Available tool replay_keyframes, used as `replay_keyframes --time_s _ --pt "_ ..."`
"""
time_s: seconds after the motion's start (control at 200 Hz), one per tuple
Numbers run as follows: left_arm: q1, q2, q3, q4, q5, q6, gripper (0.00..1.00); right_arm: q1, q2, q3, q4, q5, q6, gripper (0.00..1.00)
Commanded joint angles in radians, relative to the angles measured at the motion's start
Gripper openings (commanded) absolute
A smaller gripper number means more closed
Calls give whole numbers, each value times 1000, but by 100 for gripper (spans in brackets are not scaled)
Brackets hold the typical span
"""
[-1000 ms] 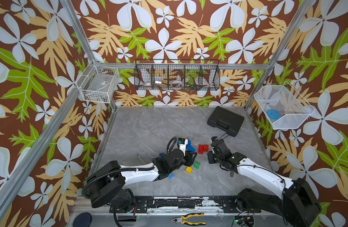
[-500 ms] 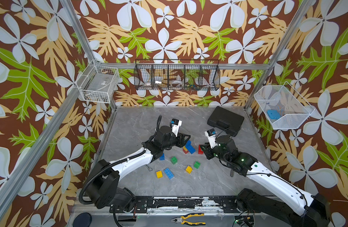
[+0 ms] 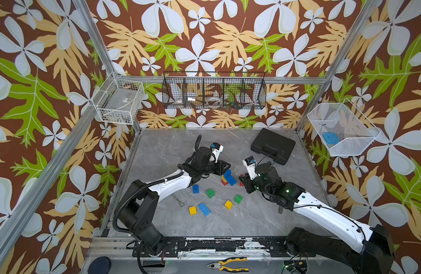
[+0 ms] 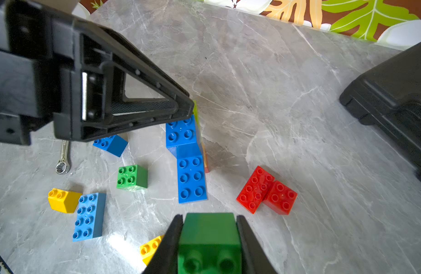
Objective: Assemble a fork with lego
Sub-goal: Assemble the lego brick with the lego brick.
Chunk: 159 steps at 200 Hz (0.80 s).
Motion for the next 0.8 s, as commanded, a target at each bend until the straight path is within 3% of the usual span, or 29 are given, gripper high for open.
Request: replay_keyframes --time_s 0.0,0.601,0.791 --pt "3 13 10 -19 36 26 32 2 7 10 -4 14 3 0" --pt "5 47 -52 22 13 10 26 1 29 25 10 5 -12 0" --pt "5 46 -86 56 18 -8 26 12 -56 -66 216 -33 -92 0"
